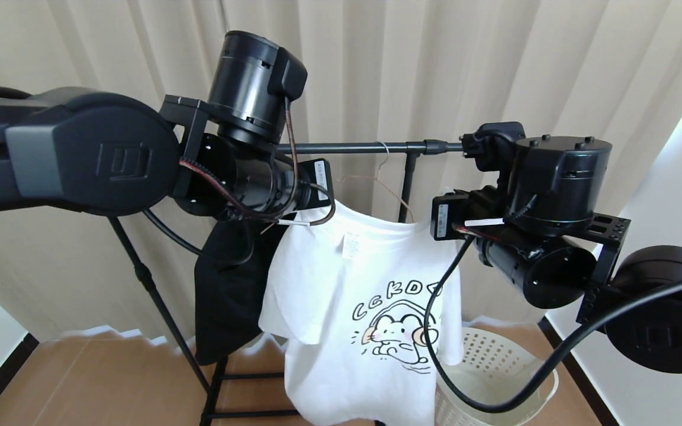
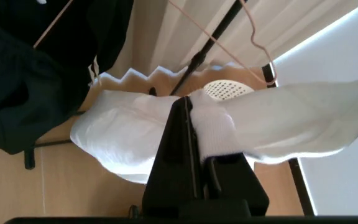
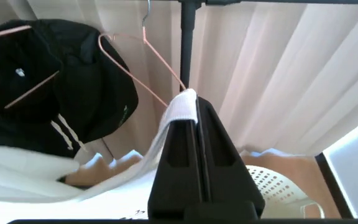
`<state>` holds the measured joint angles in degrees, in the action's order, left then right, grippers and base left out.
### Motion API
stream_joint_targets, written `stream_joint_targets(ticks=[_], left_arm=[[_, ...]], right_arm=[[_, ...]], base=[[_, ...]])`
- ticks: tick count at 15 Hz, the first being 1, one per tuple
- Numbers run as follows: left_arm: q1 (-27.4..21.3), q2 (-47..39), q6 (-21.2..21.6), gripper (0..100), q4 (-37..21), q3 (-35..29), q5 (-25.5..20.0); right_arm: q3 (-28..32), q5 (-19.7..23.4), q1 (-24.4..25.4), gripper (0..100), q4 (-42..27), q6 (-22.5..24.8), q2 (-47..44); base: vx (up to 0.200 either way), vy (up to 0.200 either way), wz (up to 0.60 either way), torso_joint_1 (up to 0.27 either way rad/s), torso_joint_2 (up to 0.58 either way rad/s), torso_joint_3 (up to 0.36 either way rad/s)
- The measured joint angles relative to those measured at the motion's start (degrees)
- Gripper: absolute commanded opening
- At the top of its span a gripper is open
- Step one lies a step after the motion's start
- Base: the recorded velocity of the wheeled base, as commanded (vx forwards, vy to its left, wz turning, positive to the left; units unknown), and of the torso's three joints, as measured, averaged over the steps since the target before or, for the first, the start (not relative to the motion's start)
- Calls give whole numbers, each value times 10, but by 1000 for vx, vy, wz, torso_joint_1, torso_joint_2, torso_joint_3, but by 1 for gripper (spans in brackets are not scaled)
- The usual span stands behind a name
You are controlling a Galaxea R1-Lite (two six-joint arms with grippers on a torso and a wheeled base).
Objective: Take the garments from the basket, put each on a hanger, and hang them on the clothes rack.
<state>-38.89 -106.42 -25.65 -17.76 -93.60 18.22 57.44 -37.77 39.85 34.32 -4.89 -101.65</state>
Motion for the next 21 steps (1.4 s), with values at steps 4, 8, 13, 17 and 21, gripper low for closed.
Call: stream_joint_targets(ticks=[4, 8, 13, 17, 21], left_arm=[[2, -33, -1, 0, -1, -85, 39], [2, -64, 0, 0, -3, -156, 49], [-4, -80, 11, 0, -7, -171, 48], [-27, -76, 21, 0, -7, -136, 46], [-54, -66, 23, 0, -6, -120, 46]], right_arm=[[-83, 70, -16, 100, -5, 94, 19], [-165, 232, -29, 100, -2, 135, 51], [-203, 371, -37, 100, 62, 113, 72], [-172, 352, -32, 100, 139, 6, 53], [-135, 324, -14, 100, 141, -11, 23]], base=[[0, 0, 0, 0, 0, 0], [0, 0, 0, 0, 0, 0], [0, 0, 0, 0, 0, 0], [0, 0, 0, 0, 0, 0], [0, 0, 0, 0, 0, 0]])
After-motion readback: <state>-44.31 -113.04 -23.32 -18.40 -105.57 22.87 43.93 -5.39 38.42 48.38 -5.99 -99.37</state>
